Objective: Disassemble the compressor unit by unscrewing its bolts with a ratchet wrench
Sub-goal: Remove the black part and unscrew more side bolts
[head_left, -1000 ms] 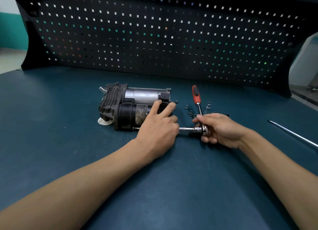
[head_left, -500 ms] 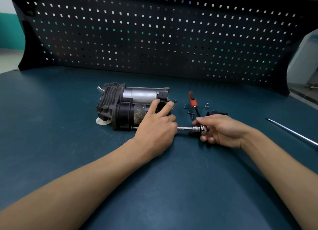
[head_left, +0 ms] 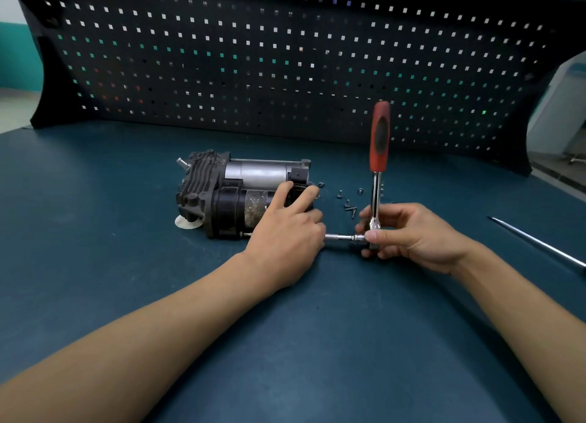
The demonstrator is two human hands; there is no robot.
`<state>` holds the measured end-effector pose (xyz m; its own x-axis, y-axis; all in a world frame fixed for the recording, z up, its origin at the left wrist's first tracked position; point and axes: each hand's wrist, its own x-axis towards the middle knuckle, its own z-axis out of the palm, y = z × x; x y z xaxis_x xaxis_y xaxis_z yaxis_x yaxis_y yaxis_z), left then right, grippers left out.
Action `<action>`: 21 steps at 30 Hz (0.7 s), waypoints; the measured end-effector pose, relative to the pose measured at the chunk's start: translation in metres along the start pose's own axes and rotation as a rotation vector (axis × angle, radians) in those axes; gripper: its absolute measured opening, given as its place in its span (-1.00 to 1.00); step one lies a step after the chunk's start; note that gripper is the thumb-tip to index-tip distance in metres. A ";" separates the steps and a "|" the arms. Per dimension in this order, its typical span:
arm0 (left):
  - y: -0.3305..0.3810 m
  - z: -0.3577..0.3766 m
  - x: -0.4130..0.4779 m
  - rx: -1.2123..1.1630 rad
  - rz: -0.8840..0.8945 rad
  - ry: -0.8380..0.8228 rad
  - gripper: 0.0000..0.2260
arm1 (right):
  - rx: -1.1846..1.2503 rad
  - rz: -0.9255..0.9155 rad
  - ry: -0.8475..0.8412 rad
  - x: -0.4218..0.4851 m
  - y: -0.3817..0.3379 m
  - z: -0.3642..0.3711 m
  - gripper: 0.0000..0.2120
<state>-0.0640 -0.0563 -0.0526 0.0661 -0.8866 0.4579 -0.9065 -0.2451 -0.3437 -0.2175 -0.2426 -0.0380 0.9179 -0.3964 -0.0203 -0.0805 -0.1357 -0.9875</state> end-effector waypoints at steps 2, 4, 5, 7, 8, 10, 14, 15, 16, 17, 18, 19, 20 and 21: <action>0.000 0.000 0.001 -0.015 -0.012 0.000 -0.70 | -0.129 -0.098 -0.001 -0.001 0.001 0.000 -0.78; 0.001 -0.001 0.001 -0.038 -0.028 0.014 -0.65 | -0.246 -0.171 -0.025 0.000 0.002 0.005 -0.69; 0.002 0.000 0.001 -0.041 -0.027 0.022 -0.65 | -0.298 -0.180 -0.048 0.000 0.002 0.008 -0.60; 0.002 0.000 0.001 -0.028 -0.018 0.016 -0.68 | -0.363 -0.185 -0.078 -0.002 0.003 0.011 -0.49; 0.002 -0.001 0.000 -0.019 -0.015 0.004 -0.70 | -0.351 -0.191 -0.071 -0.003 0.003 0.010 -0.49; 0.002 -0.001 0.000 0.006 -0.015 -0.020 -0.72 | -0.282 -0.213 -0.034 -0.004 0.003 0.008 -0.58; 0.004 -0.001 0.001 0.016 -0.036 -0.047 -0.75 | -0.243 -0.211 0.022 -0.006 0.001 0.009 -0.77; 0.005 -0.001 0.002 0.008 -0.044 -0.047 -0.75 | -0.248 -0.206 0.027 -0.006 0.000 0.009 -0.77; 0.005 -0.001 0.002 0.000 -0.051 -0.046 -0.75 | -0.256 -0.207 0.029 -0.006 0.000 0.010 -0.76; 0.005 0.000 0.003 -0.008 -0.058 -0.046 -0.75 | -0.252 -0.198 0.033 -0.005 -0.001 0.010 -0.75; 0.005 0.000 0.004 -0.014 -0.063 -0.044 -0.76 | -0.223 -0.174 0.041 -0.005 0.000 0.011 -0.75; 0.005 0.000 0.004 -0.019 -0.068 -0.041 -0.76 | -0.171 -0.131 0.051 -0.003 -0.001 0.012 -0.75; 0.005 0.001 0.004 -0.022 -0.072 -0.036 -0.77 | -0.113 -0.079 0.063 -0.002 -0.001 0.013 -0.78; 0.004 0.001 0.004 -0.024 -0.076 -0.032 -0.77 | -0.058 -0.028 0.076 0.000 -0.003 0.014 -0.79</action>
<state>-0.0673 -0.0616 -0.0531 0.1479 -0.8781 0.4550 -0.9079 -0.3030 -0.2896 -0.2117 -0.2295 -0.0373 0.8879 -0.4596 0.0209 -0.0800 -0.1989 -0.9767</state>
